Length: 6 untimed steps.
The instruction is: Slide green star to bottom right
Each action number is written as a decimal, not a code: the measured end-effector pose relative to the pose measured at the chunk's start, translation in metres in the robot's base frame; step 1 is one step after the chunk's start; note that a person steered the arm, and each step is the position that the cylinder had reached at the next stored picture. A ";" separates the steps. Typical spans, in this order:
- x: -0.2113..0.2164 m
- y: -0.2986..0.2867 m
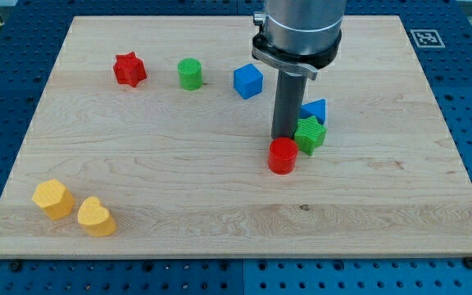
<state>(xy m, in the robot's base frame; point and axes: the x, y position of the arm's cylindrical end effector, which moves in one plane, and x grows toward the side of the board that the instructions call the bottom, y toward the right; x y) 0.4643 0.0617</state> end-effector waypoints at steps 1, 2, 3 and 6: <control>-0.004 0.003; -0.011 0.009; -0.017 0.025; 0.007 0.057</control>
<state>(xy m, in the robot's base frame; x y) 0.4709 0.1190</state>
